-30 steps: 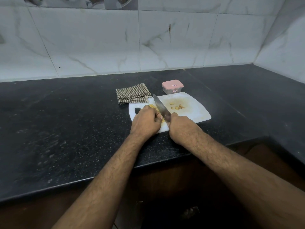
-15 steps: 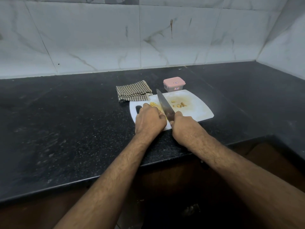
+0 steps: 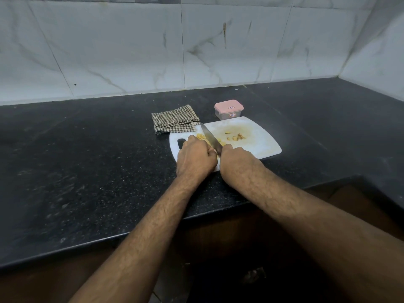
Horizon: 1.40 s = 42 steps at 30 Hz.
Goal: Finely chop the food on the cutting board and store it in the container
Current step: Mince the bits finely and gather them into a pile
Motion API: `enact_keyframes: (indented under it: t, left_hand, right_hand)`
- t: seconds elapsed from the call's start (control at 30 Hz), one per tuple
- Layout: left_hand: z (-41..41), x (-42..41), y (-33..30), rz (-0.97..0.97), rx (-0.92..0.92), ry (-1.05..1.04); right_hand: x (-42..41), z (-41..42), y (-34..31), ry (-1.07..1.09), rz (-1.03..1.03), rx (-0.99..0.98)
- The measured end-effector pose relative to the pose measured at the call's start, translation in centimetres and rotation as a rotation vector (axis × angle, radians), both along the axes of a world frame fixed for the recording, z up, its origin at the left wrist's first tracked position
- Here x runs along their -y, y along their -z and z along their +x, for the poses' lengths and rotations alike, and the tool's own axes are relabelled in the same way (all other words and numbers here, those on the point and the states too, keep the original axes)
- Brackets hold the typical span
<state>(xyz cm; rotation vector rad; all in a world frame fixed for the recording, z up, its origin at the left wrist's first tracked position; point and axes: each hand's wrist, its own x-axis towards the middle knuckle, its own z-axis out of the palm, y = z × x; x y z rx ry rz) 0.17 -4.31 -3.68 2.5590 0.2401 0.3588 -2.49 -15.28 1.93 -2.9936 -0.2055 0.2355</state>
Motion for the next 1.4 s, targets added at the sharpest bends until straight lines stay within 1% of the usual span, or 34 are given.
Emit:
enact_keyframes:
  t: [0.4,0.73,0.97,1.13,1.4]
  left_hand:
    - [-0.4,-0.1,-0.1,0.006,0.011,0.022]
    - [-0.3,-0.1,-0.1,0.009,-0.007,0.033]
    - [-0.7,-0.1,-0.1,-0.069,0.009,0.049]
    - [-0.4,-0.4,0.2,-0.113,0.038,0.016]
    - [-0.3,-0.7,0.5,-0.187,0.073,0.070]
  right_hand:
    - [0.0,0.3,-0.4,0.010,-0.037,-0.037]
    - [0.8,1.2,0.7,-0.059,-0.058,-0.001]
    - [0.9,1.3,0.9,-0.052,-0.028,-0.015]
    - [1.2,1.1,0.7,0.025,0.055,-0.045]
    - [1.5,1.0,0.9,0.002,0.073,-0.027]
